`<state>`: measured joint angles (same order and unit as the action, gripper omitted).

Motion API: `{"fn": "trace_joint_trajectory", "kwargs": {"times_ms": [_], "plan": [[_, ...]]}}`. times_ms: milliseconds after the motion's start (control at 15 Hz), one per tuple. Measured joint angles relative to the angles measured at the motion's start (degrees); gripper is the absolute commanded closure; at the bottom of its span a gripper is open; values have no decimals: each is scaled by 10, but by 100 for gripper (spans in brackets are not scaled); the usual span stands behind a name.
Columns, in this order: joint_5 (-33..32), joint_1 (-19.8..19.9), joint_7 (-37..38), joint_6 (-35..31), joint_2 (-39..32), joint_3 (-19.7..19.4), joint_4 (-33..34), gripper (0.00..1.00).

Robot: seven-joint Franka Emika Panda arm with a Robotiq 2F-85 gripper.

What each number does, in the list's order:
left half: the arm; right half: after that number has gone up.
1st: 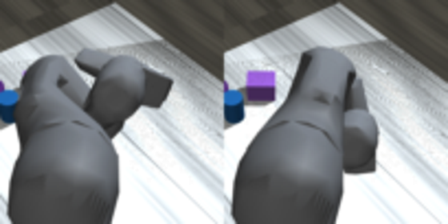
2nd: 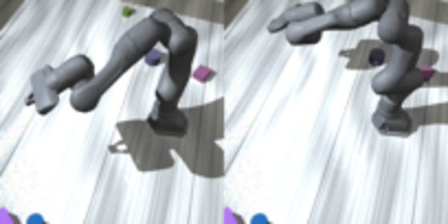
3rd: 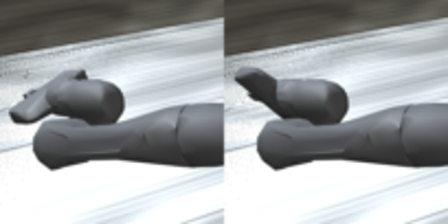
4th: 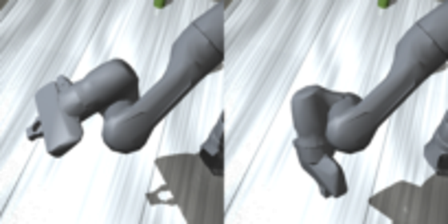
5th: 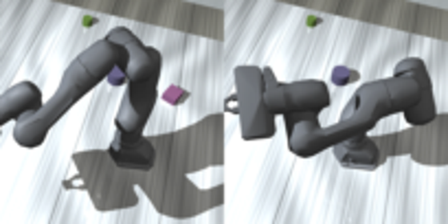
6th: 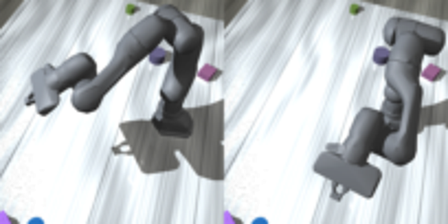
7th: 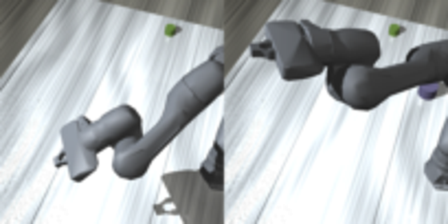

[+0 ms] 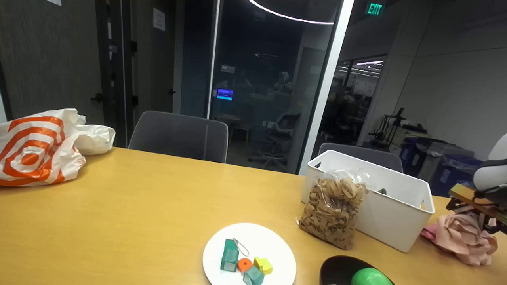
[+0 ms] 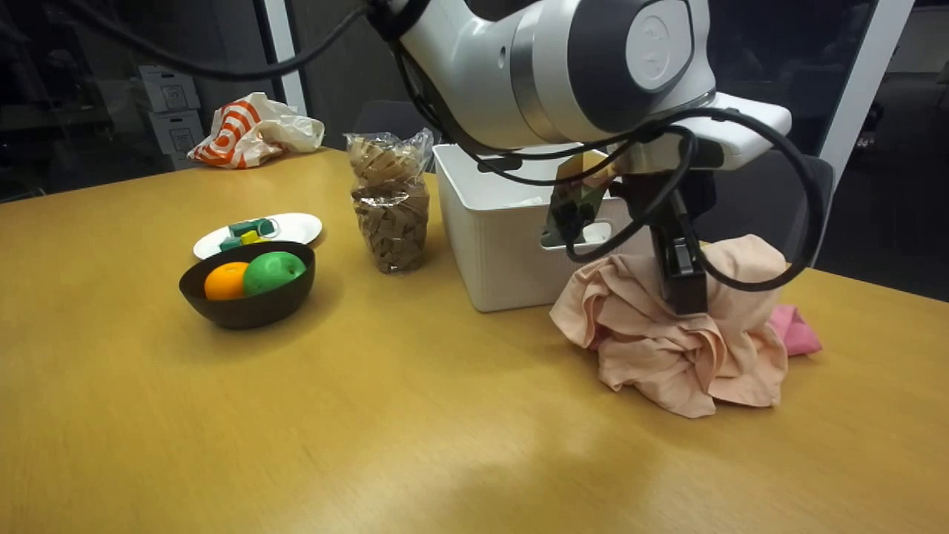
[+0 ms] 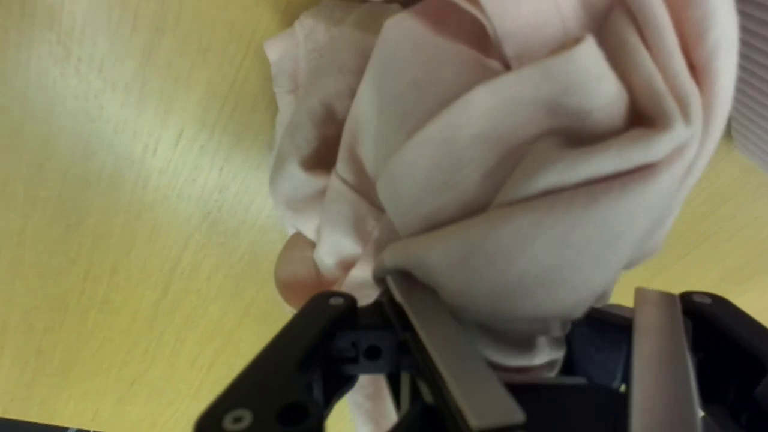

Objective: Put the two shirts in the white basket together

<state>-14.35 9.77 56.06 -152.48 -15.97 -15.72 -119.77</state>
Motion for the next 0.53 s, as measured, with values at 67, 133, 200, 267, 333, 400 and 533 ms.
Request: {"fn": "trace_joint_trajectory", "kwargs": {"times_ms": [67,133,200,267,333,400,533], "plan": [[-1,-4,0,0,-1,-5,2,43],[-2,-9,0,0,-1,-10,4,34],[-7,-15,0,2,-1,-17,5,27],[-13,-20,0,3,0,-24,6,19],[-22,-25,0,7,1,-31,7,13],[-33,-29,0,17,2,-36,8,6],[-65,-39,4,40,4,-47,8,0]]}}
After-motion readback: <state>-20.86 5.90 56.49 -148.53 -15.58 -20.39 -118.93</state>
